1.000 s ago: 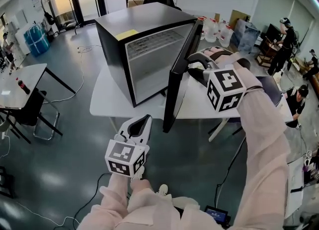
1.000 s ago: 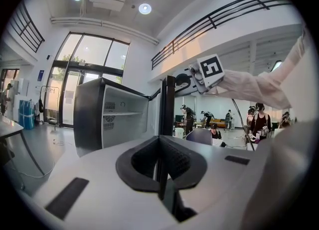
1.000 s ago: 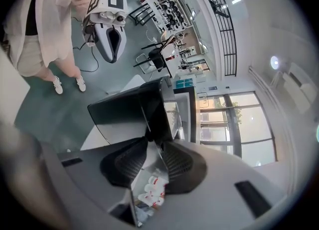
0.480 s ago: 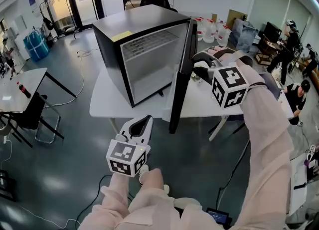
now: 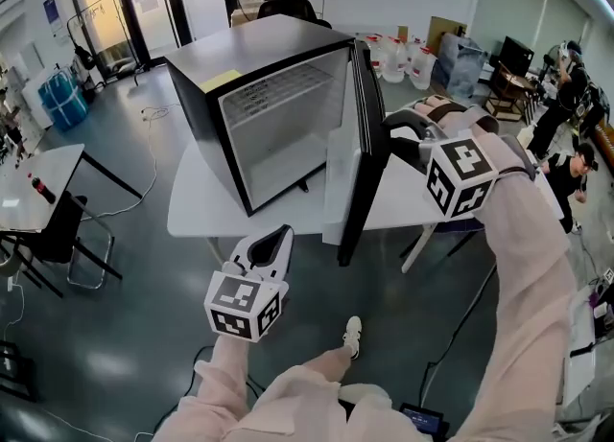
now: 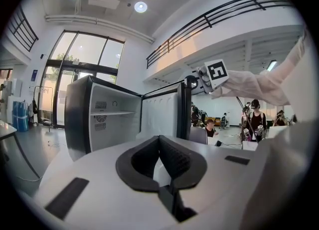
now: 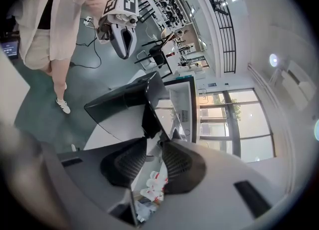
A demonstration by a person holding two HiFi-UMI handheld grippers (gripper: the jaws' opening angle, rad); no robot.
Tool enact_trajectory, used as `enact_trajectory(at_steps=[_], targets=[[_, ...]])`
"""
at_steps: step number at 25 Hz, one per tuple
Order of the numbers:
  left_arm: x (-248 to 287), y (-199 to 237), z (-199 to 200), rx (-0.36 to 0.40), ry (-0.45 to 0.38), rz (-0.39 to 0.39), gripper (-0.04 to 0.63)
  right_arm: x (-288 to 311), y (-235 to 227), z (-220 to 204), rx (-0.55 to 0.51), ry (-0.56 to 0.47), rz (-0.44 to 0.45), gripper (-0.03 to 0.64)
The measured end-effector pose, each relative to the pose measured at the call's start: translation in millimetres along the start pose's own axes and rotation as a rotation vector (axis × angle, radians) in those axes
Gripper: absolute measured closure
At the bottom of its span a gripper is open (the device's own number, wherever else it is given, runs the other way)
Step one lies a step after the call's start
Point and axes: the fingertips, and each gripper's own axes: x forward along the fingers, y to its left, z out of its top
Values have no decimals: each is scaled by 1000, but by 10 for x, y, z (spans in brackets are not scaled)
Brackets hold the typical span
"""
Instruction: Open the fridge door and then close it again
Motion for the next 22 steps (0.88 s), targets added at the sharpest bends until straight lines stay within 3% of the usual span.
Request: enact_trajectory(at_steps=[22], targets=[[866, -198, 92, -20, -17, -9, 584, -296, 239, -678, -76, -46, 22, 529]])
